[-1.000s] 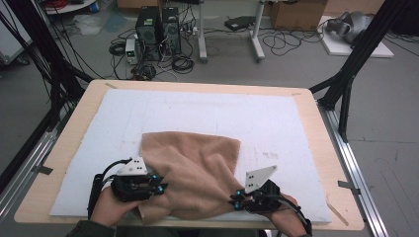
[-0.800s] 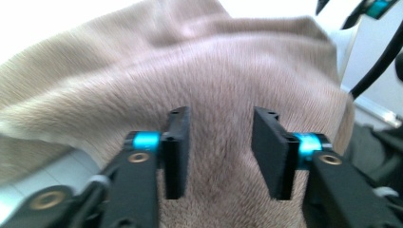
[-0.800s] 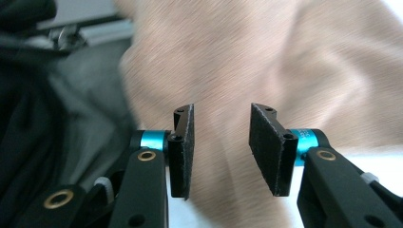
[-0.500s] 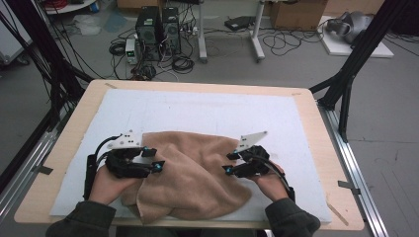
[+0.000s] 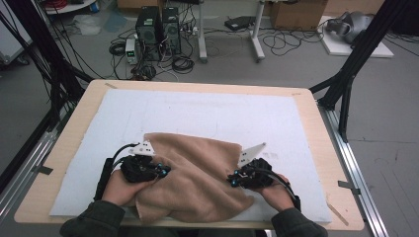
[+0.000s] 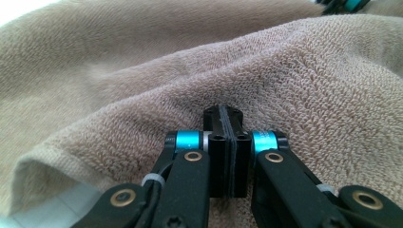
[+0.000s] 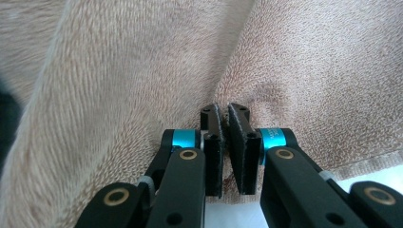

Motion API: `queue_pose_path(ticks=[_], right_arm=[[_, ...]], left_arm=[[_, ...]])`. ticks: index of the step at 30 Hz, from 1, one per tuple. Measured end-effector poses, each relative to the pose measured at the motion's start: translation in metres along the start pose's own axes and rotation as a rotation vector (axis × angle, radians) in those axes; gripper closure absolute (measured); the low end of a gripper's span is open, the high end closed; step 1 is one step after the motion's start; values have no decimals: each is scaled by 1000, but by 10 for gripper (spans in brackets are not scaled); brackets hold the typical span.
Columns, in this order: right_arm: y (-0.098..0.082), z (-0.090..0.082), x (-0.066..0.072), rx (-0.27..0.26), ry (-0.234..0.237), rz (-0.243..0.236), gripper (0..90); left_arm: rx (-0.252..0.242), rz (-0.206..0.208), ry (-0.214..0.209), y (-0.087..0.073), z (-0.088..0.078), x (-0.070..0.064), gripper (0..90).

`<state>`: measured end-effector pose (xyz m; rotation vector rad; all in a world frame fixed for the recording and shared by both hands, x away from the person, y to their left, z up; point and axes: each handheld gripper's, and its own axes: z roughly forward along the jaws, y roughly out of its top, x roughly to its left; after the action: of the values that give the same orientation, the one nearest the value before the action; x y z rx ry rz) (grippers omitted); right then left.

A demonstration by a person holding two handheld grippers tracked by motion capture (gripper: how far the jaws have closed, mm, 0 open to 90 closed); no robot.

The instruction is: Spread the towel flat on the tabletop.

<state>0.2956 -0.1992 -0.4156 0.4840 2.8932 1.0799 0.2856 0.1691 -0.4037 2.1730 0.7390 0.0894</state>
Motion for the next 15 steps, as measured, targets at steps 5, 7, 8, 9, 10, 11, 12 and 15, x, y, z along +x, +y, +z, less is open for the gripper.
queue_pose_path(ticks=[5,7,8,9,10,11,12,15], right_arm=[[-15,-18,30,-29,22,-18,845],[-17,-21,37,-39,53,-23,793],[-16,-24,39,-52,36,-26,744],[-15,-28,38,-71,23,-32,700],[-13,-33,35,-93,-9,-23,643],[-11,-37,31,-105,-37,-6,632],[-9,-40,24,-107,-59,1,611],[-6,-41,3,-105,-127,25,552]], left_arm=[[-8,9,-59,-10,-11,-16,891],[-26,21,-65,-8,-18,-19,885],[-35,21,-59,-5,-22,-19,838],[-50,25,-57,0,-25,-17,785],[-62,29,-52,5,-28,-16,738],[-71,29,-43,10,-30,-13,692],[-78,29,-31,16,-32,-9,646],[-129,8,-25,28,-33,7,603]])
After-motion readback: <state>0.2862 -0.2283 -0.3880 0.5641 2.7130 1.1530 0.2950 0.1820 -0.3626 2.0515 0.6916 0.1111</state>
